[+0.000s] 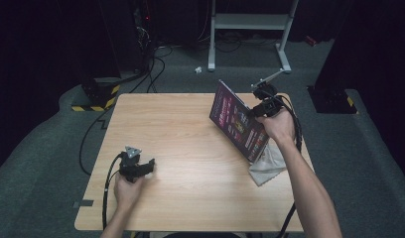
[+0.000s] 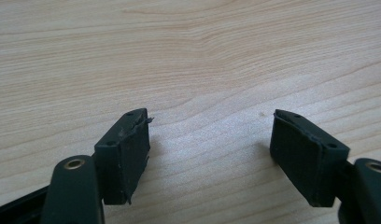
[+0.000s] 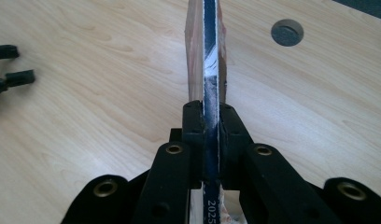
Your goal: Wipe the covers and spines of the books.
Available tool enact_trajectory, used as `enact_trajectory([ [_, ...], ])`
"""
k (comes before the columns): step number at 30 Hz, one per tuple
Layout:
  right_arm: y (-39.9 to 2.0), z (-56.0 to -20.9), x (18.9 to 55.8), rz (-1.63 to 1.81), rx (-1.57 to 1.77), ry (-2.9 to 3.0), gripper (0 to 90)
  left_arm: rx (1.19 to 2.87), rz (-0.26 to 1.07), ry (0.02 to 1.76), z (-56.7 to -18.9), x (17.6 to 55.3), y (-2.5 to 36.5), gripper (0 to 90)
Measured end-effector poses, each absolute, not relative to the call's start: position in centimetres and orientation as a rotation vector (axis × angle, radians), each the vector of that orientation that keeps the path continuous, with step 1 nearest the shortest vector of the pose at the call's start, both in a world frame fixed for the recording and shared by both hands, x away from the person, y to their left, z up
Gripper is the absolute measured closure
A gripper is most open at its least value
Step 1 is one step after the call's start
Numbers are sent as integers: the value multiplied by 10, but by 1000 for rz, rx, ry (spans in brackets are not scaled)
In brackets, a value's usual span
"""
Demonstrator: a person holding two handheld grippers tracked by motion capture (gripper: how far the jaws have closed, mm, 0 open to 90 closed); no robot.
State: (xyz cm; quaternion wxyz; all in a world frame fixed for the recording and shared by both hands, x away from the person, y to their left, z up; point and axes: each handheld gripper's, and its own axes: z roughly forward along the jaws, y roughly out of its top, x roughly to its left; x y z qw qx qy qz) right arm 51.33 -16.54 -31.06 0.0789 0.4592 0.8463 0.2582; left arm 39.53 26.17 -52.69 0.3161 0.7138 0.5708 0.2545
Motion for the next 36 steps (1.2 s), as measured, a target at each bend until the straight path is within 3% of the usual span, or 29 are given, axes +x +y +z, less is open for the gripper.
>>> enact_trajectory([
  [13,-159,-332,530,581,1442,2456,834,1879,671,1503,-527,395,262,286],
  [36,-124,-348,526,734,1448,2609,833,1877,670,1506,-527,396,261,286],
])
